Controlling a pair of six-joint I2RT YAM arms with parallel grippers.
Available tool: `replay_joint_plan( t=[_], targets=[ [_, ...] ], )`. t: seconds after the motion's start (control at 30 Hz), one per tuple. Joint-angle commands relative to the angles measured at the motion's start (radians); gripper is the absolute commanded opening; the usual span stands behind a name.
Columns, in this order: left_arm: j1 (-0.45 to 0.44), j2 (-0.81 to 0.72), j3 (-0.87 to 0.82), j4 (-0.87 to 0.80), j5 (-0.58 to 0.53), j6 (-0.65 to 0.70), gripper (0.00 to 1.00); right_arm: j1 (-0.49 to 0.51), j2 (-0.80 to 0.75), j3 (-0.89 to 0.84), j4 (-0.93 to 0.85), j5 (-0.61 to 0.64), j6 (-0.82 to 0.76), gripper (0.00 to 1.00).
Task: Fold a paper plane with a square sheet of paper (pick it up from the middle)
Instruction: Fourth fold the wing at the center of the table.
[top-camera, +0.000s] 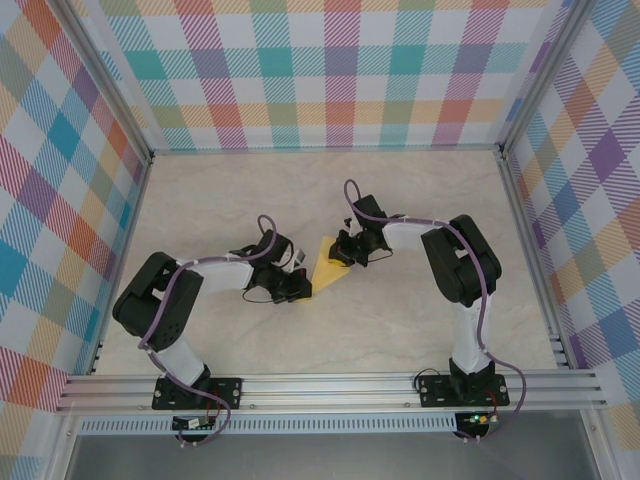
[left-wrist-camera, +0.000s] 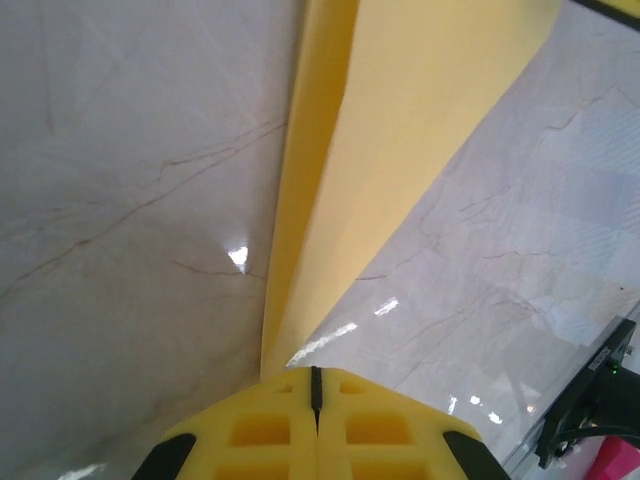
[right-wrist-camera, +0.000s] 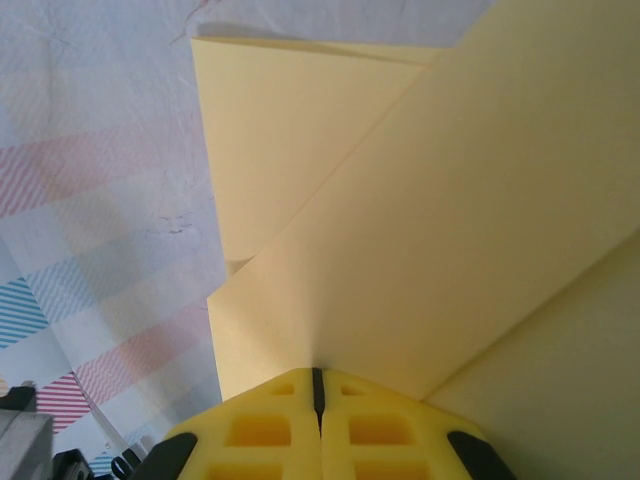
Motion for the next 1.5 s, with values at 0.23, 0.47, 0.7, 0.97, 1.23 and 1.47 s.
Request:
replay_joint_plan(
  t=[0.23,0.47,0.7,0.97,1.23,1.47],
  targets=[
    [0.015,0.021,0.109,0.142,-0.037,-0.055,0.04,0.003,0.099,-0.031,-0.076,0.151,-0.012,0.04],
    [0.015,0.190,0.219,0.166,-0.022,-0.042,0.03,0.003,0.108,-0.028,-0.082,0.149,-0.012,0.03],
    [0.015,0.255,0.247,0.142,0.002,-0.016,0.04,0.003,0.113,-0.021,-0.088,0.149,-0.014,0.03],
    [0.008,0.242,0.228,-0.014,-0.012,0.102,0.03,0.004,0.115,-0.023,-0.093,0.153,-0.011,0.03],
    [0.009,0.173,0.153,-0.077,0.047,0.161,0.03,0.003,0.115,-0.026,-0.096,0.156,-0.008,0.03],
    [0.009,0.072,0.031,-0.083,-0.005,0.137,0.03,0.004,0.119,-0.021,-0.100,0.156,-0.010,0.03]
  ],
)
